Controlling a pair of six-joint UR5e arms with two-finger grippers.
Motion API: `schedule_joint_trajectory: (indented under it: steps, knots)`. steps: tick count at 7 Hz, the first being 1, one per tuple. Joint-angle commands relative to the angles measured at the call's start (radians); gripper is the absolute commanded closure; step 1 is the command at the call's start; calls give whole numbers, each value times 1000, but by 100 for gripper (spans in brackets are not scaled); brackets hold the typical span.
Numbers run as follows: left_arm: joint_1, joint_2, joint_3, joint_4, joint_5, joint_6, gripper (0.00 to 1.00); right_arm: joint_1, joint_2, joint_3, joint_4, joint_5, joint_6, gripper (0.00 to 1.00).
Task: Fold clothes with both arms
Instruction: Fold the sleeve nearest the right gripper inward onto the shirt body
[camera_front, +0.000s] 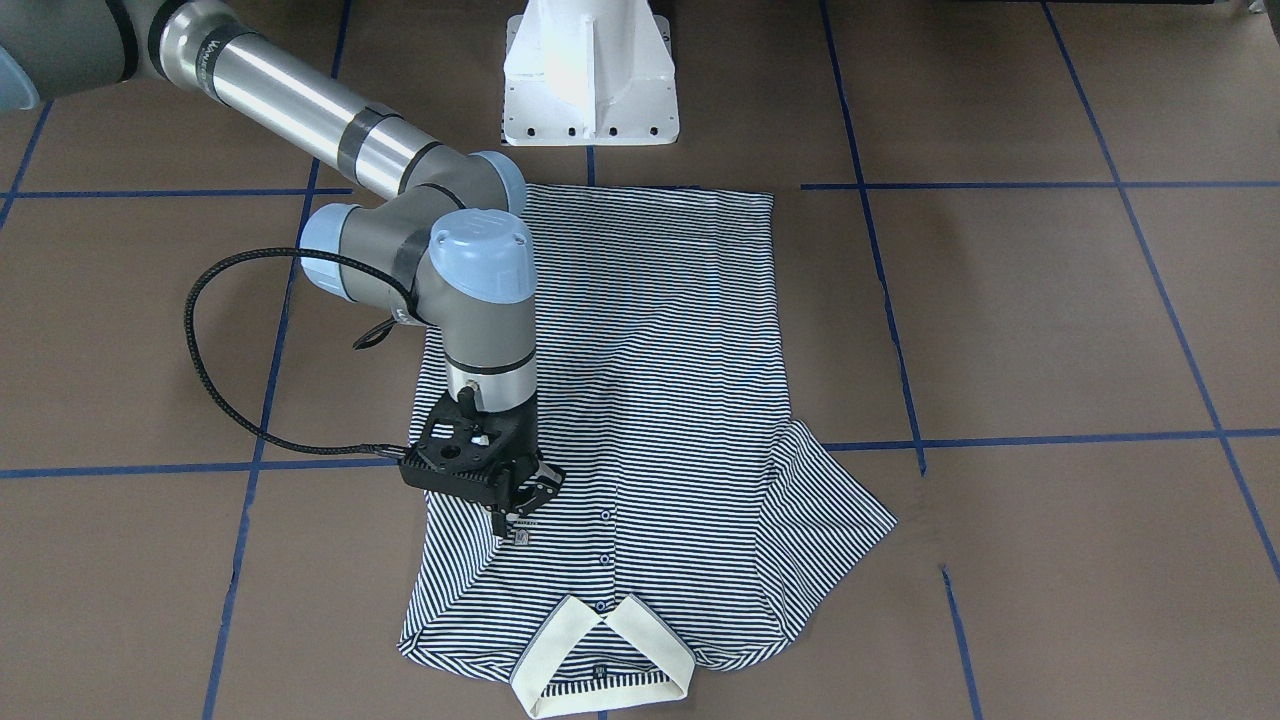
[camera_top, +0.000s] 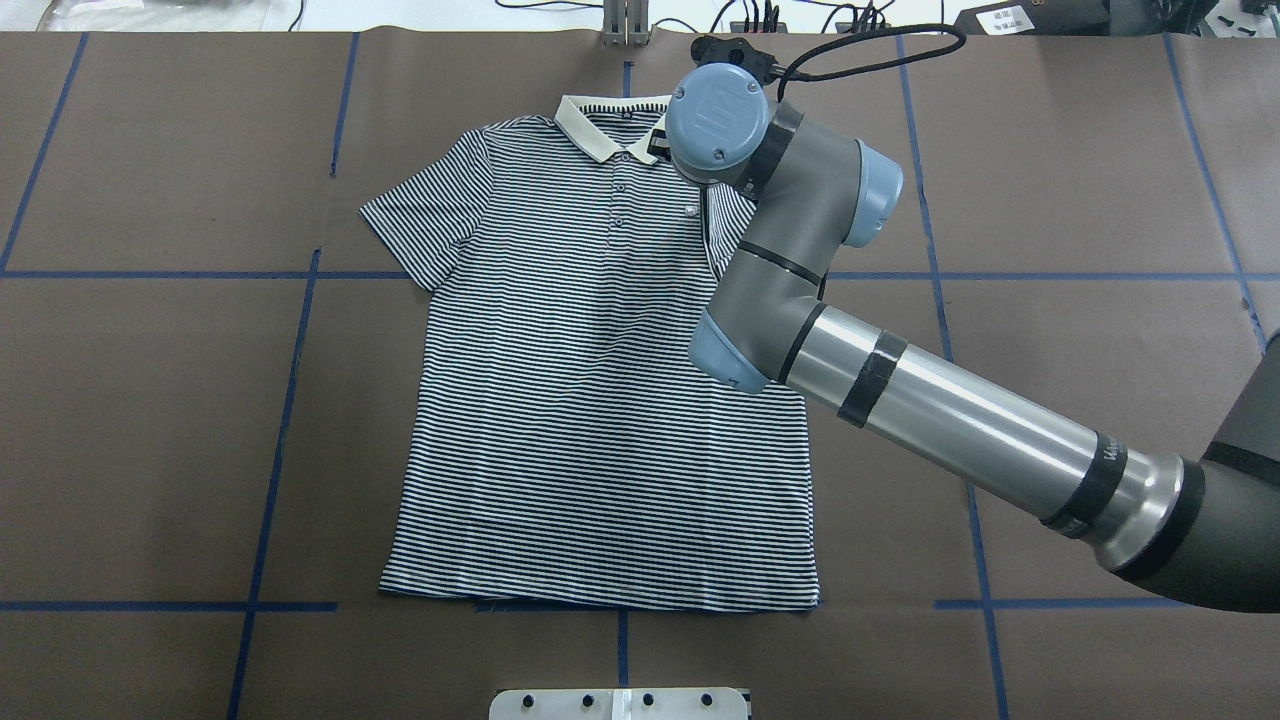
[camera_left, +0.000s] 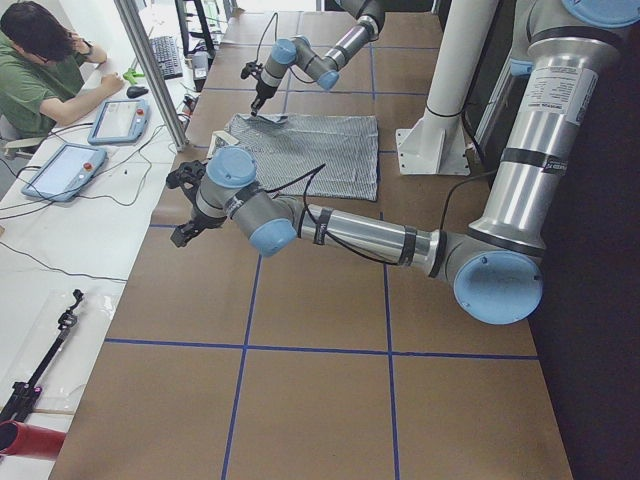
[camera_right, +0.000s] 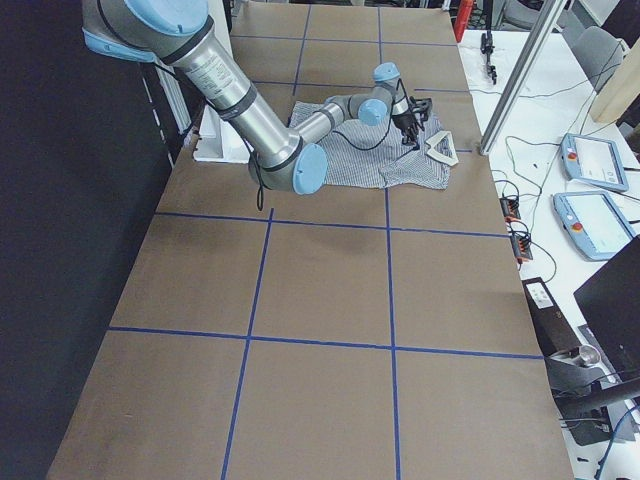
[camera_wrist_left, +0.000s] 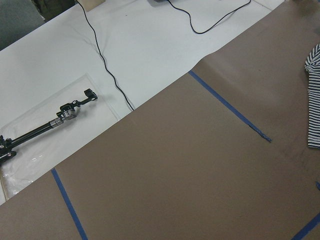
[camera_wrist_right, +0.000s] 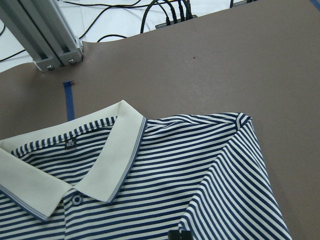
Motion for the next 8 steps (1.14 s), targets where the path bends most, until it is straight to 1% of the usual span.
schedule_joint_trajectory:
  steps: [1, 2, 3, 4, 5, 6, 7, 8]
  knots:
    - [-1, 0, -2, 0, 0, 0, 0, -25, 19, -14, 11, -31, 2, 91]
    - [1, 0, -4, -2, -2, 2, 0, -27, 21, -14, 8, -31, -11, 1]
    - [1, 0, -1, -2, -2, 2, 0, -22, 30, -13, 5, -27, -87, 0]
    - [1, -1, 1, -6, -2, 2, 0, 4, 30, -13, -3, -1, -147, 0]
    - [17, -1, 6, -68, 1, 0, 0, 54, 30, -11, -7, 100, -216, 0]
    - [83, -1, 13, -93, 4, -71, 0, 130, 24, -4, -38, 224, -326, 0]
    - [167, -48, 22, -91, 7, -280, 0, 213, -14, 24, -41, 365, -414, 0]
    - [233, -94, 29, -91, 101, -475, 0, 311, -104, 109, -36, 486, -515, 0]
